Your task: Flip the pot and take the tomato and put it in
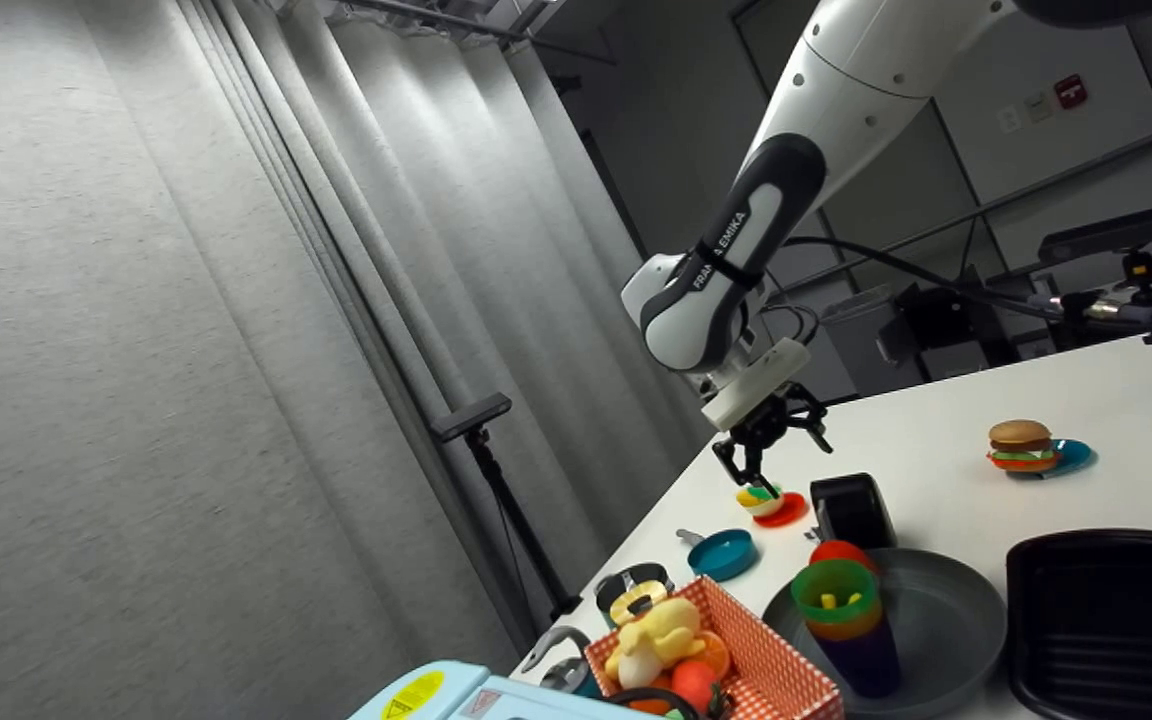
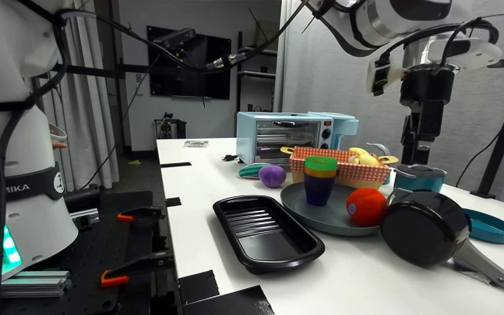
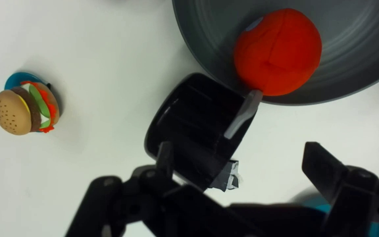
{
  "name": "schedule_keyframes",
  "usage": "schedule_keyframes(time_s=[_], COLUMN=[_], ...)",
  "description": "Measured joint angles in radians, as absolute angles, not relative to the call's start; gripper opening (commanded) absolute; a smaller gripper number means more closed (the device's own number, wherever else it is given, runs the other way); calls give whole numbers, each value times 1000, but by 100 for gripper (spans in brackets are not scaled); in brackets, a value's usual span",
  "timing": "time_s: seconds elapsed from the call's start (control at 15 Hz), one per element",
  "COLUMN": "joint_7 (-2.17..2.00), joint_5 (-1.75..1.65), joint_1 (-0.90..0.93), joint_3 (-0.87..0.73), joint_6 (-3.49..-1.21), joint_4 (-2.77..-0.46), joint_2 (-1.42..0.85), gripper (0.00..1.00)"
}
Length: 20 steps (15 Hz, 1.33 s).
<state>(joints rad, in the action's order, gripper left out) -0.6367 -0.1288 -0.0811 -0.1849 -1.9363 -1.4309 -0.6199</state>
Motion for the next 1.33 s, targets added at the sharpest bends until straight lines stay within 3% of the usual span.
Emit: schedule_keyframes(time_s=[0.47, 1.33], joint_7=[-662, -666], joint_5=[-129, -129], joint_1=[-83, -83], joint_3=[-217, -255], joint_6=[-1936, -1923], joint_4=[-1305, -1295], joint_2=[-723, -777], gripper=[100, 100])
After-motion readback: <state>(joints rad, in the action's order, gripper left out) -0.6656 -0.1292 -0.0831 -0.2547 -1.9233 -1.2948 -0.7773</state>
